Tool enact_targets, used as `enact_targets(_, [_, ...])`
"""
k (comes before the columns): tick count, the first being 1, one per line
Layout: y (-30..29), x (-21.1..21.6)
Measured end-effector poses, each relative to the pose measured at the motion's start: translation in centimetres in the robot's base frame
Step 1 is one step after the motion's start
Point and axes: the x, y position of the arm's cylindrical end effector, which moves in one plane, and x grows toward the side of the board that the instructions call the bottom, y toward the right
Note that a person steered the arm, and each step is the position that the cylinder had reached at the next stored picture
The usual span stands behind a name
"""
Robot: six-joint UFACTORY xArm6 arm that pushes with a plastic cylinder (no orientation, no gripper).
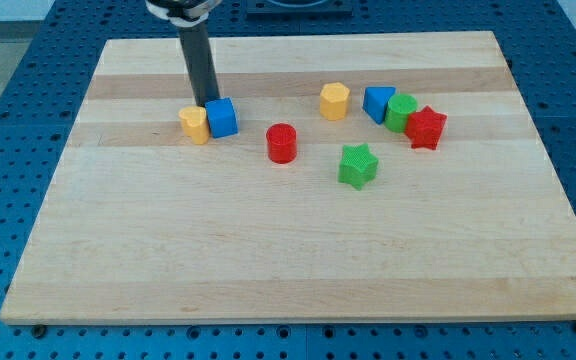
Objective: Separate blue block from yellow heart
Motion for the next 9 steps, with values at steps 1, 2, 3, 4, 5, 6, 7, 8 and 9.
enact_targets(1, [0.0,1.5])
enact_targets(2, [0.6,-1.1])
enact_targets(3, [3.6,-2.2])
enact_targets(4, [4.6,-0.8])
enact_targets(5, [2.9,0.0])
enact_targets(6, [2.2,3.0])
enact_targets(7, [2.2,6.0])
enact_targets(8, [2.2,7.0])
enact_targets(9, [2.2,8.4])
